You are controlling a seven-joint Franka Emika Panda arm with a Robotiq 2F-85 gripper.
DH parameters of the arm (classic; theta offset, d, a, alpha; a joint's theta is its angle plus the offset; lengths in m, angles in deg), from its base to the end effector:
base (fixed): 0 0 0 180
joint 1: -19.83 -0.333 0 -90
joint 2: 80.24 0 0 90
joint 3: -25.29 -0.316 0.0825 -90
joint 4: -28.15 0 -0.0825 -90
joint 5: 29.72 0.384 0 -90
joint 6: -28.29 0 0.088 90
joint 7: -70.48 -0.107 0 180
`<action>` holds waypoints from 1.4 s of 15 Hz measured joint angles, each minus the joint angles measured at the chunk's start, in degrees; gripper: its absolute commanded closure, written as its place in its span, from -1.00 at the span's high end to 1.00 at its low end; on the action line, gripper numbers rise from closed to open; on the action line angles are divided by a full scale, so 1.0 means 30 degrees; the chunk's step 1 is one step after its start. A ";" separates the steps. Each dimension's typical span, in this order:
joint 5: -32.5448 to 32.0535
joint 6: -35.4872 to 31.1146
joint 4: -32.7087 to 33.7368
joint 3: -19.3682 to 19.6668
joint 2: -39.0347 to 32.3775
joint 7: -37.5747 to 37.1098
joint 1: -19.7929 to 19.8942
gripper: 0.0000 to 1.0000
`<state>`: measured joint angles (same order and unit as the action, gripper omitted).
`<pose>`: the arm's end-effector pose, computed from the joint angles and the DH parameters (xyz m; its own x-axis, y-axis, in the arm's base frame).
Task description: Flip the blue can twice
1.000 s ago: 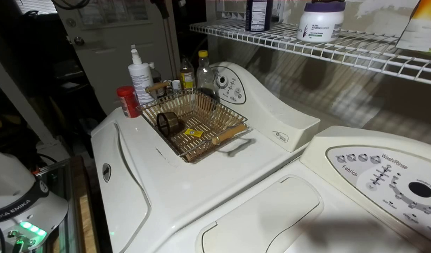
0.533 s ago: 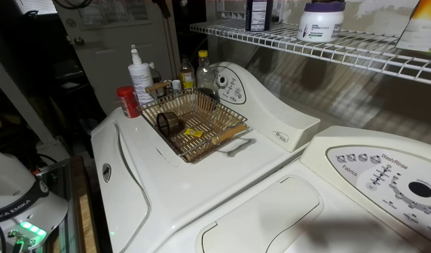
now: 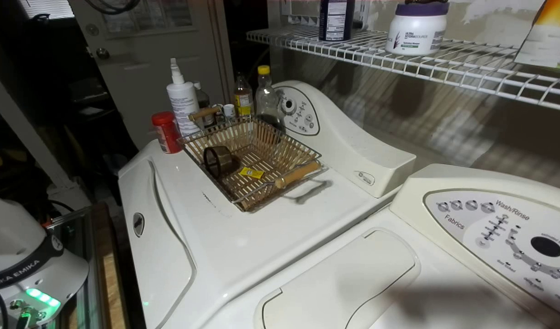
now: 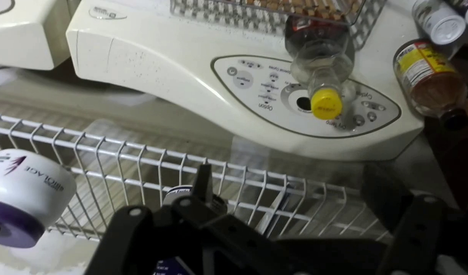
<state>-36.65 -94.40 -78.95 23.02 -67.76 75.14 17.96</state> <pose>0.5286 0.0354 0.6579 0.8655 0.2117 0.4539 0.1512 -0.9744 0.1662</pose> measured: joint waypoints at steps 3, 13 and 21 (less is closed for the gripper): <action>-0.0041 -0.1807 0.0093 0.0424 -0.0494 0.0676 0.0220 1.00; 0.0296 -0.3981 0.3415 0.0750 -0.3853 0.1791 0.0320 1.00; 0.0276 -0.4570 0.6191 0.0889 -0.6288 0.1511 0.0529 1.00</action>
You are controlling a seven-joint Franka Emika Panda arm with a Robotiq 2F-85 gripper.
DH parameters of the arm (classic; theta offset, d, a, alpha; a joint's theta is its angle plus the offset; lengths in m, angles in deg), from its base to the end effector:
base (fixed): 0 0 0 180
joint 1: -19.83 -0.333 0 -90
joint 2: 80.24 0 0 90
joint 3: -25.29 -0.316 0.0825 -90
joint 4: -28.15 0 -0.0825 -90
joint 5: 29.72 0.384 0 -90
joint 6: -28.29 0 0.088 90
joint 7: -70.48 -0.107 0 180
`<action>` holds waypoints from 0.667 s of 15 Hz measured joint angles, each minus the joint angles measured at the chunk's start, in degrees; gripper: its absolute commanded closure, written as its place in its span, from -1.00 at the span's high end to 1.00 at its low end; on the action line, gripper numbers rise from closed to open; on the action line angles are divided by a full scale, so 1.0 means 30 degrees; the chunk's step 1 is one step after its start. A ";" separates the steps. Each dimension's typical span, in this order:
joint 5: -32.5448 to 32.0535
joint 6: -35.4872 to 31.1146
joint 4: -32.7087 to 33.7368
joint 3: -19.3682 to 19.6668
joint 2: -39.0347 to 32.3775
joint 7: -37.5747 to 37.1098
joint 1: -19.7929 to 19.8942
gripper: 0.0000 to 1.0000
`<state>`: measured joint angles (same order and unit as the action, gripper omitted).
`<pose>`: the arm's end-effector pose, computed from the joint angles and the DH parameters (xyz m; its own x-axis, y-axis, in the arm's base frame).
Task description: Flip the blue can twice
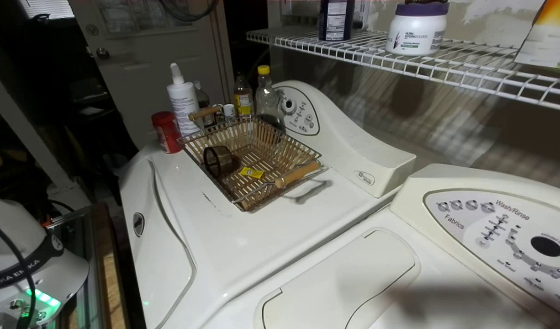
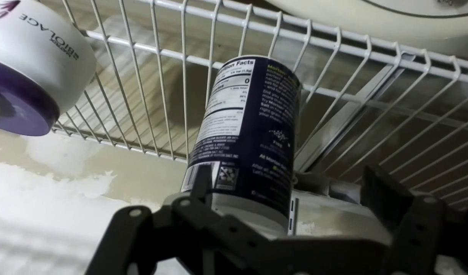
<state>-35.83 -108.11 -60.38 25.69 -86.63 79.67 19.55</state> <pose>0.6436 -0.0021 0.6653 0.7382 0.2339 0.6327 0.1266 -0.9693 0.2106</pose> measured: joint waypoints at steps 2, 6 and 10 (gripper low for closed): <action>-0.0034 -0.0010 0.0552 0.0139 -0.0434 -0.0332 0.0055 1.00; -0.0034 -0.0011 0.1401 0.0300 -0.1198 -0.0961 0.0134 1.00; 0.0035 -0.0009 0.2145 0.0327 -0.1949 -0.1498 0.0204 1.00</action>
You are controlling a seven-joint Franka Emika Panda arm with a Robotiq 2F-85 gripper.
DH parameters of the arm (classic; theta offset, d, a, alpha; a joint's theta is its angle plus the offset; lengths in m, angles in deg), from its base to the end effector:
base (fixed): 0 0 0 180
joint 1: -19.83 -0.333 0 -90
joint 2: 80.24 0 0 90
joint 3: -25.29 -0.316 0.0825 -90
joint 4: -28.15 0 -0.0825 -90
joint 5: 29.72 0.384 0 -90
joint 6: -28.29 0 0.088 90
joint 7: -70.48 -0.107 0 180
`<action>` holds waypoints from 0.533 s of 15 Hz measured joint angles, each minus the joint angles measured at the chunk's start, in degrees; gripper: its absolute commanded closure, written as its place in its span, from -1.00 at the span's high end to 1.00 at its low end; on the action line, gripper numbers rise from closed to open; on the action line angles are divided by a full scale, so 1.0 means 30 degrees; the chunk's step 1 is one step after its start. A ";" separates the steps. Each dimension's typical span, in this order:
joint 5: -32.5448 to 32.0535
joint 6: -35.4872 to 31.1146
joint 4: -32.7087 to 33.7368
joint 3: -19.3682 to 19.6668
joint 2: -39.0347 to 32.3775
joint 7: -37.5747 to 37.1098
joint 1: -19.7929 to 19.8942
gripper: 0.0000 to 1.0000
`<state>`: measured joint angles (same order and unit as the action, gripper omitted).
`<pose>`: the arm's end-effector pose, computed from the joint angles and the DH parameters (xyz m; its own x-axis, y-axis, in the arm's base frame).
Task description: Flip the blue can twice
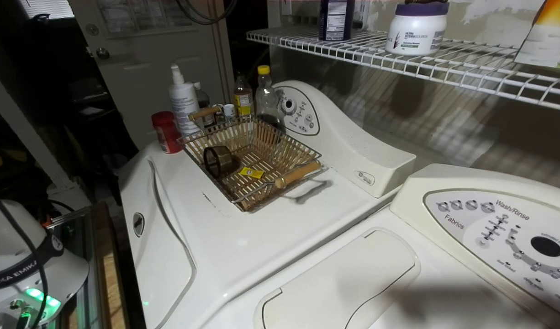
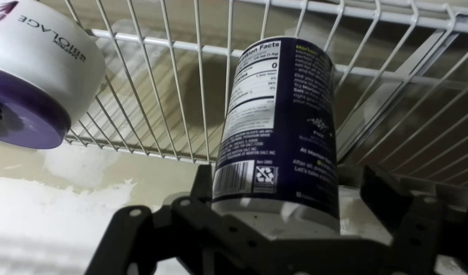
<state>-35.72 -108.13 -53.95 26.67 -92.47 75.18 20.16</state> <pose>0.6734 -0.0191 0.6573 0.7430 0.1386 0.6548 0.0398 -0.9857 0.1635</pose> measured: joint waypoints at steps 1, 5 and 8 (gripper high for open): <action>0.0001 0.0000 0.0173 0.0001 -0.0179 -0.0120 0.0034 1.00; 0.0316 0.0008 0.0891 0.0005 -0.0928 -0.0510 0.0196 1.00; 0.0701 0.0038 0.1429 0.0004 -0.1503 -0.0615 0.0235 1.00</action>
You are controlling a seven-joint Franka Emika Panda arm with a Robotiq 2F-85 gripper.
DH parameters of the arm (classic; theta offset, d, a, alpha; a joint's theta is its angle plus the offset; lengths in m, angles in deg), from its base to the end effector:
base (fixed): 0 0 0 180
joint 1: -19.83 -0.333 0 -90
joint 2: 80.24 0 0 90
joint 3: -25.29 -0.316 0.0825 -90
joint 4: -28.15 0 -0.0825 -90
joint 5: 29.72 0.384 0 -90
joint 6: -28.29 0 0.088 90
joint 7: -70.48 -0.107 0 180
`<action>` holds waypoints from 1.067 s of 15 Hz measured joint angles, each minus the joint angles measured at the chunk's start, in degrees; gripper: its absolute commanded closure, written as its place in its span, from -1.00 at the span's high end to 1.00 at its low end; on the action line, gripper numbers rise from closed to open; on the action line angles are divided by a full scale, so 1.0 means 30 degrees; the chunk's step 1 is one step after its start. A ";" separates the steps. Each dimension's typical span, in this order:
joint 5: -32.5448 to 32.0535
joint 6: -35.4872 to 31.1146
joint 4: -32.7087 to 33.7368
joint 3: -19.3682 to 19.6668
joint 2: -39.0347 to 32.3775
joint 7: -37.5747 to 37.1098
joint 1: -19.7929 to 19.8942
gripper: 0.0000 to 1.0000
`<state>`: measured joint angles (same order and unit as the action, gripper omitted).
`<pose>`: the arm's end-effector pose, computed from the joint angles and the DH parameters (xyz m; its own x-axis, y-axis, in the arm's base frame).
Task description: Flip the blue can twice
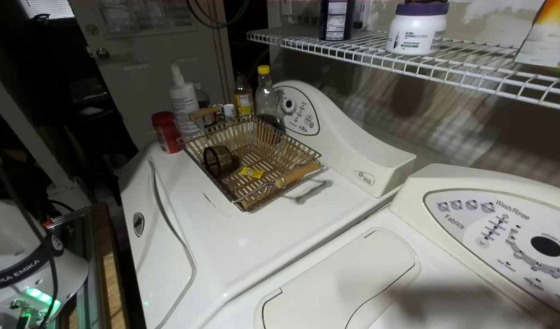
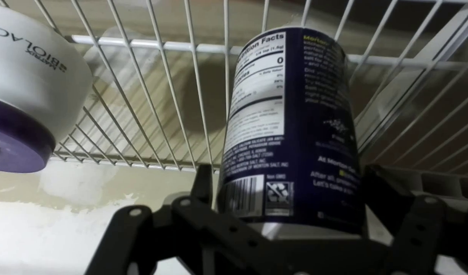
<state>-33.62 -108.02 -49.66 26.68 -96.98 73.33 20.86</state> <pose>0.6957 -0.0272 0.6425 0.7482 0.0726 0.6595 0.0015 -0.9942 0.1077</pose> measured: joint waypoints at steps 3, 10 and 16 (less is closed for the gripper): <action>0.0081 0.0073 0.0510 -0.0014 -0.0525 -0.0043 -0.0002 0.35; -0.1355 0.0576 0.1177 0.0104 -0.0825 -0.0178 -0.0431 0.27; -0.5925 0.0644 0.1191 0.0603 -0.0866 -0.0449 -0.1826 0.27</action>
<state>-51.39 -106.09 -46.09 28.49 -99.58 71.99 15.39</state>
